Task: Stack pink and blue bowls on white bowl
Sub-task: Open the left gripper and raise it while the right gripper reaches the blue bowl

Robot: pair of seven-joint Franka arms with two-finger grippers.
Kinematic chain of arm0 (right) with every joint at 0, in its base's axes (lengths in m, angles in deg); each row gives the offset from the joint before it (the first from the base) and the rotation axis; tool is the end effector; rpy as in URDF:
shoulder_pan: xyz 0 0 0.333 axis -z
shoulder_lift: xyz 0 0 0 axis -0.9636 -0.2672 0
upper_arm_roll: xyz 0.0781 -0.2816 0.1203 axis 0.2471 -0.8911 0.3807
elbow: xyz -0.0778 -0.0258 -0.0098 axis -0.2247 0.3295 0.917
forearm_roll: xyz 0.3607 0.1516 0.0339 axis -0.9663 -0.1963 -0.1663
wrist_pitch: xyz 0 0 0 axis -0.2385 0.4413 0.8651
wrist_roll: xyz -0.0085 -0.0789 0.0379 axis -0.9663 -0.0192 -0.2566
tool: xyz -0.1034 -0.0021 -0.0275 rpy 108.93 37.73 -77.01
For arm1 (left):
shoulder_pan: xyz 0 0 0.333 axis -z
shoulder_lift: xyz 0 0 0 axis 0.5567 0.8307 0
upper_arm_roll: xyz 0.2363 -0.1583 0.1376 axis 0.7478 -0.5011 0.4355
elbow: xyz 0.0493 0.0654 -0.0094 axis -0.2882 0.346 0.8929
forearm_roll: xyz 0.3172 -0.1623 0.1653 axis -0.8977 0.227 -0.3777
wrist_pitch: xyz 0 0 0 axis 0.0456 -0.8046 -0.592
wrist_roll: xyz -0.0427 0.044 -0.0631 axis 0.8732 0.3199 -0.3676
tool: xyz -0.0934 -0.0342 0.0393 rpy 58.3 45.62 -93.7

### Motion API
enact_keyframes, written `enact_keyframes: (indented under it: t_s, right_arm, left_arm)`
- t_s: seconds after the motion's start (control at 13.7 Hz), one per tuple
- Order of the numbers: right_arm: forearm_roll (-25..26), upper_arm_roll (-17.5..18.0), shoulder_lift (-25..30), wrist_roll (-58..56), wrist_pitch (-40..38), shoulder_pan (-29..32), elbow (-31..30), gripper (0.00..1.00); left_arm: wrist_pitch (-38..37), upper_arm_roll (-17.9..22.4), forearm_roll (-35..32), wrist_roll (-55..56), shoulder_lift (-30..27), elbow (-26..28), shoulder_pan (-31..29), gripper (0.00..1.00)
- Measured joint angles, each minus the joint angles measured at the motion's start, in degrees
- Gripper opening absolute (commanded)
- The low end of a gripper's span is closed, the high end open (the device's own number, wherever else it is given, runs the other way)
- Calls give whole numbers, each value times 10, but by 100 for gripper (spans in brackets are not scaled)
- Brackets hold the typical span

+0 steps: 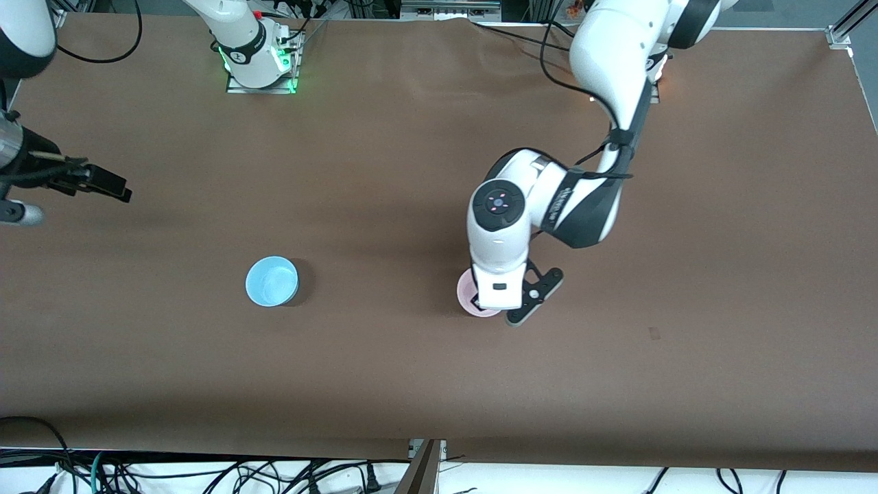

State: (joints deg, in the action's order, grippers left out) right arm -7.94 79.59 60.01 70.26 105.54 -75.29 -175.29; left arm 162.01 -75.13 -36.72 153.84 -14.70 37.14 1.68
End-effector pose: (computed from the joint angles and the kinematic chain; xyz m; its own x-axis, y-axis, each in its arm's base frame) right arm 0.5920 -0.0200 0.5329 0.9873 -0.1184 -0.1060 -0.1189 -0.9929 0.0010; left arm 0.6697 -0.3953 0.3564 0.7204 0.6801 0.1363 0.6863 -0.7273 0.0020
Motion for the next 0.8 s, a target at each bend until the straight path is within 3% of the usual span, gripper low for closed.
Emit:
enact_keyframes:
  t_s: [0.36, 0.8]
  right_arm:
    - [0, 3, -74, -8, 22, -2, -1, 100]
    - [-1, 9, -197, -8, 203, -44, -23, 99]
  left_arm:
    - [-89, 0, 30, -157, -53, 0, -49, 0]
    - [-169, 1, 30, -397, -111, -1, -132, 0]
